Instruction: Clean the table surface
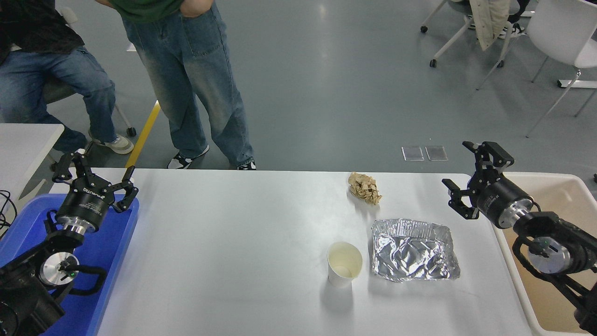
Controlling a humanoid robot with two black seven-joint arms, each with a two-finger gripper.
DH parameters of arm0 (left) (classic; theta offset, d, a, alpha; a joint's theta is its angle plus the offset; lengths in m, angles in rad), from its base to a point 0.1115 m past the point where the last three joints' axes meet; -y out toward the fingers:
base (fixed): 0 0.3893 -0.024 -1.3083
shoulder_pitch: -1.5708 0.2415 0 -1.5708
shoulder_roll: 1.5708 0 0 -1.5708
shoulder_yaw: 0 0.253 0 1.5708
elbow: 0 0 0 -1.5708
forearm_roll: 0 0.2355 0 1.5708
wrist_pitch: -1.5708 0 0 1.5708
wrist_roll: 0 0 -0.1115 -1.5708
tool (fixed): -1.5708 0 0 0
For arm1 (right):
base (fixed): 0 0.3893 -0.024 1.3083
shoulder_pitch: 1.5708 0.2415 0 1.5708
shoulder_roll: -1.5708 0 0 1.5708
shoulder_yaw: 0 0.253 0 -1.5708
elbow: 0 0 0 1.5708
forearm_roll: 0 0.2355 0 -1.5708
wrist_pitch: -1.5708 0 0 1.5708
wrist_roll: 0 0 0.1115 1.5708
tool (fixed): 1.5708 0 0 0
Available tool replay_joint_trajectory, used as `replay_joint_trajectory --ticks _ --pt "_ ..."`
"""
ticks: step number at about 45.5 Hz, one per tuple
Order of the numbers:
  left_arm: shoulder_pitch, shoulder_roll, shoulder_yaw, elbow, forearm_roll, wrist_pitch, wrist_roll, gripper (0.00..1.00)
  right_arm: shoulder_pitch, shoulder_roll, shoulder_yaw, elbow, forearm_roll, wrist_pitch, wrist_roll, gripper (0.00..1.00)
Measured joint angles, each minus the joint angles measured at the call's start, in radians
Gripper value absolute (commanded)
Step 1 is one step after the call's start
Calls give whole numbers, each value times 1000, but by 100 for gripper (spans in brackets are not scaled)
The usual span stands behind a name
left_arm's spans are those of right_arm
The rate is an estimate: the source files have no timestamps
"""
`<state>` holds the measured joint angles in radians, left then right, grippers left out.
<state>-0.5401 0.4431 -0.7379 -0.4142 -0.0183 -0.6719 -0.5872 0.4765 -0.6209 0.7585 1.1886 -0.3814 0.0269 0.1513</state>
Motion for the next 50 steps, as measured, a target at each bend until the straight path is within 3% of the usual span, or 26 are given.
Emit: replay_joint_trajectory --ticks 14,29,50 --pt "0 0 0 0 0 0 0 100 -2 -50 -27 177 -303 8 -113 100" --pt "0 0 0 0 0 0 0 100 38 -92 -152 325 -543 54 -148 100" --pt "0 -1 0 0 0 0 0 100 316 -126 -508 383 -720 111 -150 100"
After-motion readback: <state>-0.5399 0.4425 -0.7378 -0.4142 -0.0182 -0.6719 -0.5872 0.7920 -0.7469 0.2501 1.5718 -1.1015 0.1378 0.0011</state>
